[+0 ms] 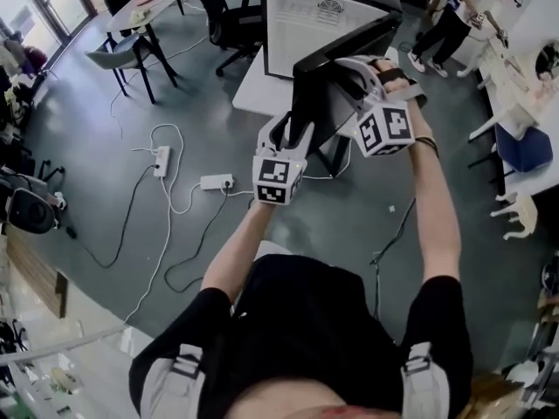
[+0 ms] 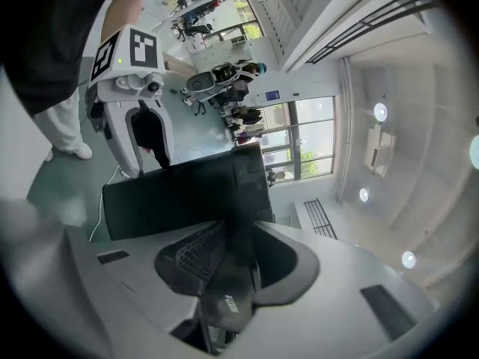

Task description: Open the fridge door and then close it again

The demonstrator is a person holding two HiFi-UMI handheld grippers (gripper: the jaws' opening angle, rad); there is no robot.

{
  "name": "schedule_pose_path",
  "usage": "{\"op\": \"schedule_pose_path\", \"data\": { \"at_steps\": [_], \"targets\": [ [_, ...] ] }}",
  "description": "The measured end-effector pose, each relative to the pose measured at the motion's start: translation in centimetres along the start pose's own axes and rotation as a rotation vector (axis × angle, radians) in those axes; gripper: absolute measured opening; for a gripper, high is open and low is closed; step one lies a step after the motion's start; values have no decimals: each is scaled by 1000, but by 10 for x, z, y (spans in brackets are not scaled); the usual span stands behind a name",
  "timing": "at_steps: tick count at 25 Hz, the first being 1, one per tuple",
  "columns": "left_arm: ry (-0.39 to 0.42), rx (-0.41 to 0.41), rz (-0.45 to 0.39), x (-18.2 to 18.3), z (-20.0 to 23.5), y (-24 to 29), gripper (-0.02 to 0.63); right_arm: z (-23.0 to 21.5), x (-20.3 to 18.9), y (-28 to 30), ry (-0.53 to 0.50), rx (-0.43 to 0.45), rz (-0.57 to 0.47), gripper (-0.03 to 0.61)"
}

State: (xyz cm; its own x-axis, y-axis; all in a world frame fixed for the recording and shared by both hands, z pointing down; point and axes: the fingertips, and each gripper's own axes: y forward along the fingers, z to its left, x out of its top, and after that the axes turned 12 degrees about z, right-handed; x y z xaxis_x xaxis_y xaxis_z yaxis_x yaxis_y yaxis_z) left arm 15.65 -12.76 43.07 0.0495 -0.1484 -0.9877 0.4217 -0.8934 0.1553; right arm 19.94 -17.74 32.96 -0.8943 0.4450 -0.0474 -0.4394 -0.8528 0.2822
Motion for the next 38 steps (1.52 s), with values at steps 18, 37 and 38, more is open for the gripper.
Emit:
{"op": "schedule_pose_path", "data": {
  "at_steps": [18, 37, 38],
  "targets": [
    [-30, -257, 57, -3, -130, -26, 124, 34, -74, -98, 676, -187, 173, 21],
    [-131, -146, 66, -27, -100, -54, 0, 164, -69, -131, 1584, -162, 168, -5],
    [-131, -147, 65, -26, -101, -53, 0, 163, -69, -132, 1584, -161, 171, -5]
  ]
}}
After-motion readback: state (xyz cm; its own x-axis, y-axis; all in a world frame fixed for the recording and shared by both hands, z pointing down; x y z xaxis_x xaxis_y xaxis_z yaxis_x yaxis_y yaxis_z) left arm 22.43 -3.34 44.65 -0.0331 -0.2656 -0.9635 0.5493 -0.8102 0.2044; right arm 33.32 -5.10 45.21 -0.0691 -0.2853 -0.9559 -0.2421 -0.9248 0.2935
